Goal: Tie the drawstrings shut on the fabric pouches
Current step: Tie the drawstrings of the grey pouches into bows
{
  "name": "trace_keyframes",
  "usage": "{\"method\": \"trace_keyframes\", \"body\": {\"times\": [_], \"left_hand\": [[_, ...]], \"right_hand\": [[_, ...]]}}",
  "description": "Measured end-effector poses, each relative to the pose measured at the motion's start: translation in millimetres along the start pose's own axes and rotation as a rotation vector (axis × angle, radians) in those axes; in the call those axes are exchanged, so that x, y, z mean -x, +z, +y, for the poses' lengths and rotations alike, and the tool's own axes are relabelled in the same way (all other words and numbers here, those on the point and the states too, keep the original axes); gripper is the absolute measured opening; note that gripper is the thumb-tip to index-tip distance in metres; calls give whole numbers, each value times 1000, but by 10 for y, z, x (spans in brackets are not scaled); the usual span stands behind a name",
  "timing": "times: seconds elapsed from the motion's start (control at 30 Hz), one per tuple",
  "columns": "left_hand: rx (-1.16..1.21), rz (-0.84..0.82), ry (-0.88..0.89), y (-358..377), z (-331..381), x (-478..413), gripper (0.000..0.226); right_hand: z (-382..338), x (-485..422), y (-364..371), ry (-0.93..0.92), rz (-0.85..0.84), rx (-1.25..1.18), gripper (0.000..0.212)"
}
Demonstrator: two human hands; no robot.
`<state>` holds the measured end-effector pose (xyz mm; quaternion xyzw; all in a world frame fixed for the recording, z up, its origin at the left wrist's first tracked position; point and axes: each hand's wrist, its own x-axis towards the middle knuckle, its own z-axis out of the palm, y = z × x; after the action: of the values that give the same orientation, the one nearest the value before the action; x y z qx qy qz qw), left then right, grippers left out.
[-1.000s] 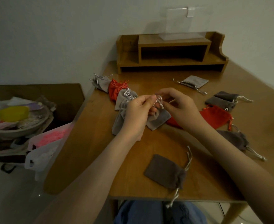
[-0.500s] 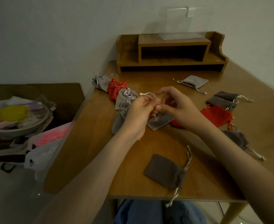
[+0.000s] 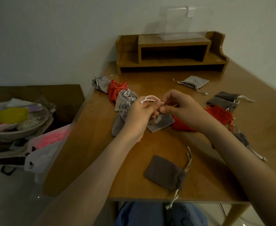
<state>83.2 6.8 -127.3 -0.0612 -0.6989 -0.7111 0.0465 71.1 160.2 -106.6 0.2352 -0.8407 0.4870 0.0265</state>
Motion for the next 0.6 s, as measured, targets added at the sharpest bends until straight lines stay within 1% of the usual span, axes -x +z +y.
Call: {"method": "trace_keyframes", "body": {"times": [0.07,0.2,0.3,0.33,0.37,0.43,0.47,0.6], "left_hand": [[-25,13,2,2,-12,0,10],[14,21,-16,-4,-11,9,9],[5,45,19,-14,-3,18,8],[-7,54,32,-19,-2,18,8],[-14,65,41,-21,1,21,8],[-4,95,54,-28,1,20,10],[9,107,62,-32,3,19,12],[24,99,63,-35,21,23,20]], "right_hand": [[-14,8,-13,14,5,-49,22],[13,10,-12,-2,9,-41,31],[44,14,-19,-24,50,-148,40],[50,13,-28,-36,60,-168,39],[46,12,-37,-54,61,-152,35],[46,4,-47,-92,54,-45,21],[47,-1,-45,-105,54,10,19],[87,-19,-42,-140,45,261,24]]}}
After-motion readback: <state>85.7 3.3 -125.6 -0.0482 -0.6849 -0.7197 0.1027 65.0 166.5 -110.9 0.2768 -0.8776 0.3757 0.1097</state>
